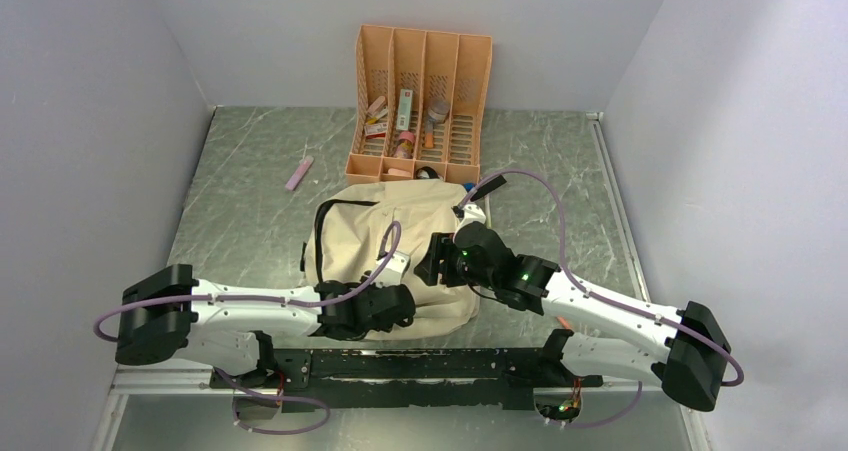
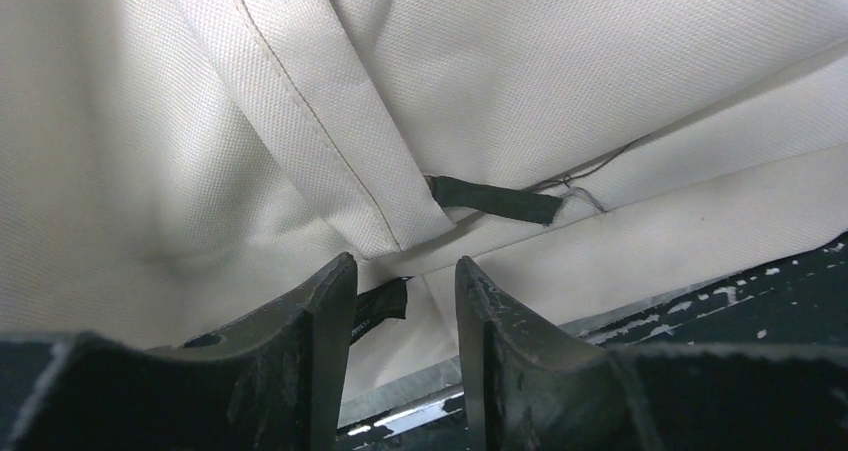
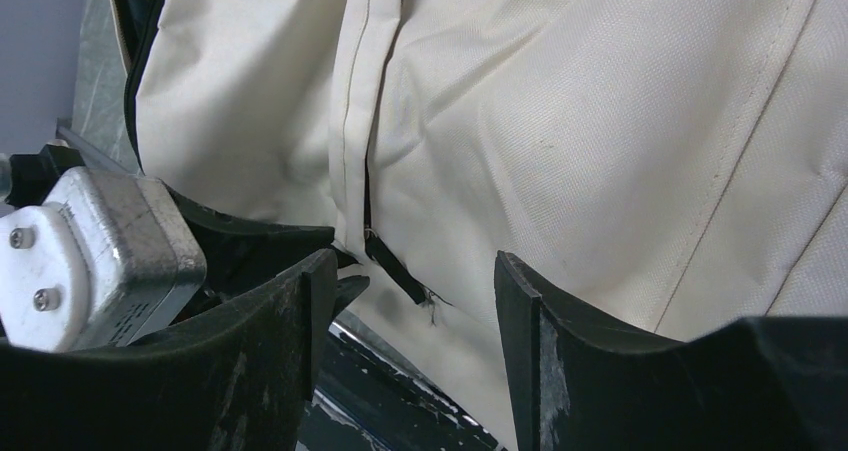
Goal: Pack the student bag
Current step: Zip the student bag at the center of the board.
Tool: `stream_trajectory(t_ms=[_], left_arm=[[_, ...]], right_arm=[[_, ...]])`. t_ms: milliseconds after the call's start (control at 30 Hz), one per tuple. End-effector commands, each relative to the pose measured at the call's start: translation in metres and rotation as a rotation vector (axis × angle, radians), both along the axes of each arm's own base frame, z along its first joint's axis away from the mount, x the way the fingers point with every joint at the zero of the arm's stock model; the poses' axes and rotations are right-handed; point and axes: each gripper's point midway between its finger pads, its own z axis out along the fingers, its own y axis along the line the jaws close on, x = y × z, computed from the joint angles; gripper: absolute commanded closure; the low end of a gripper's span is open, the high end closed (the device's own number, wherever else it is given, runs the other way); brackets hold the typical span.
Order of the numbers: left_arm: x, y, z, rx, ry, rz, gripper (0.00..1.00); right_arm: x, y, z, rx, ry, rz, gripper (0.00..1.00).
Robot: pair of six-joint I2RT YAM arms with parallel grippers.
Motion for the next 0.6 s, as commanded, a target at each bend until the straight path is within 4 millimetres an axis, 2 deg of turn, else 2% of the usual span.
stream_trajectory(t_ms=[0,267,567], left_arm=[[0.009,-0.001,0.0,-0.008,-0.036,0.017,0.56],[0.01,0.005,-0.007,0.018,-0.032,0.022,0.63],[0.011,0.012,-0.008,0.026,-0.037,0.039,0.81]], right_arm=[[0.001,-0.002,0.003,0.012,-0.004,-0.018,0.37],[0.001,-0.001,0.002,0.015,0.002,-0.017,0.37],[0.001,-0.001,0.0,0.014,0.005,-0.02,0.37]])
